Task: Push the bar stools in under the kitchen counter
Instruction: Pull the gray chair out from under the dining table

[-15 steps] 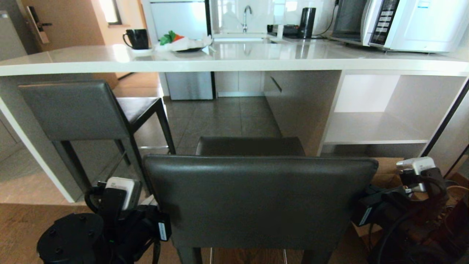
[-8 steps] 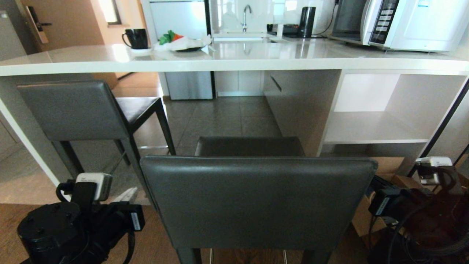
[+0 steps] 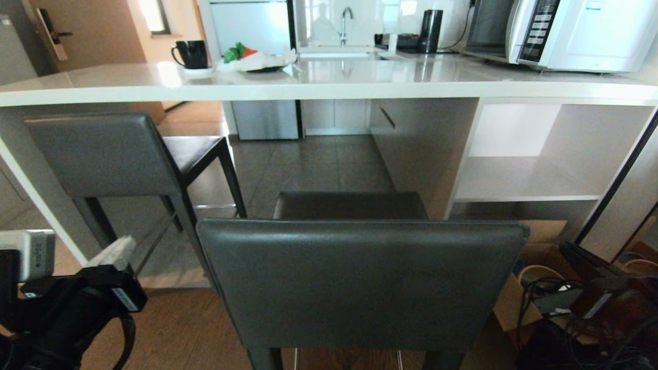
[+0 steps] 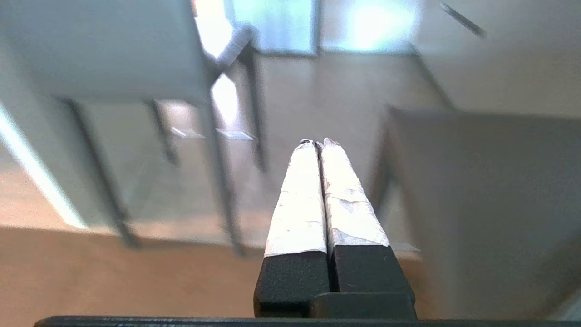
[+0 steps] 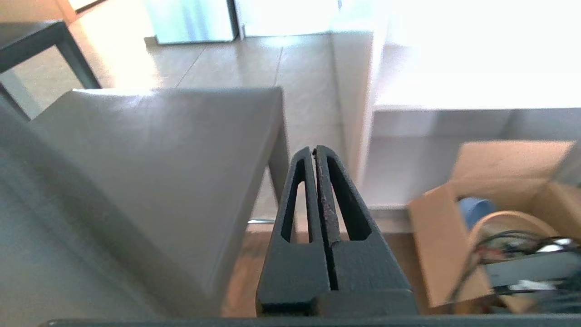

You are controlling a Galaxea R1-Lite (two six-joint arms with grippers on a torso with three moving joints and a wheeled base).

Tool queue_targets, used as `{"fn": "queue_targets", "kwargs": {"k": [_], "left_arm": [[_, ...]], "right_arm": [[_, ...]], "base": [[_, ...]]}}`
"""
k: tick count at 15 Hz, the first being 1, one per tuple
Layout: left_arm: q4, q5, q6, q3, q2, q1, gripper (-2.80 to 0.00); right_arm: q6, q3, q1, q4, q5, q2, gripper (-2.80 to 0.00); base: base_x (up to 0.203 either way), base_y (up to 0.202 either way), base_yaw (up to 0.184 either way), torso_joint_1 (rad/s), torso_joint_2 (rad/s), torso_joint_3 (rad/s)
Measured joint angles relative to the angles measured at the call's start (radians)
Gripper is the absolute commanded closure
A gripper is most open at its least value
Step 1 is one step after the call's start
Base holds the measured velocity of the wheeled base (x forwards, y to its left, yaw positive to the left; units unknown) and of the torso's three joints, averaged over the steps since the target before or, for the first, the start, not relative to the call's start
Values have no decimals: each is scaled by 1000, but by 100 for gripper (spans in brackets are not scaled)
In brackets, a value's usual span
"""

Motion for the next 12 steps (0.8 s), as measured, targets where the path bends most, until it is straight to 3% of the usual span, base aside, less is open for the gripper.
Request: {"fn": "queue_targets", "kwargs": {"k": [2, 5, 8, 12], "left_arm": [[80, -3, 67, 0, -126, 29, 0], [295, -9, 134, -35, -368, 60, 0], [658, -29, 157, -177, -658, 97, 0], [1182, -37, 177, -412, -964, 145, 0]], "right_arm": [[-33, -18, -20, 142, -2, -141, 0], [-113, -62, -121, 333, 1, -334, 0], [-132, -165, -184, 567, 7, -529, 0], [-122, -324, -207, 941, 9, -774, 0]], "base": [[0, 0, 0, 0, 0, 0], [0, 0, 0, 0, 0, 0], [0, 0, 0, 0, 0, 0], [0, 0, 0, 0, 0, 0]]}}
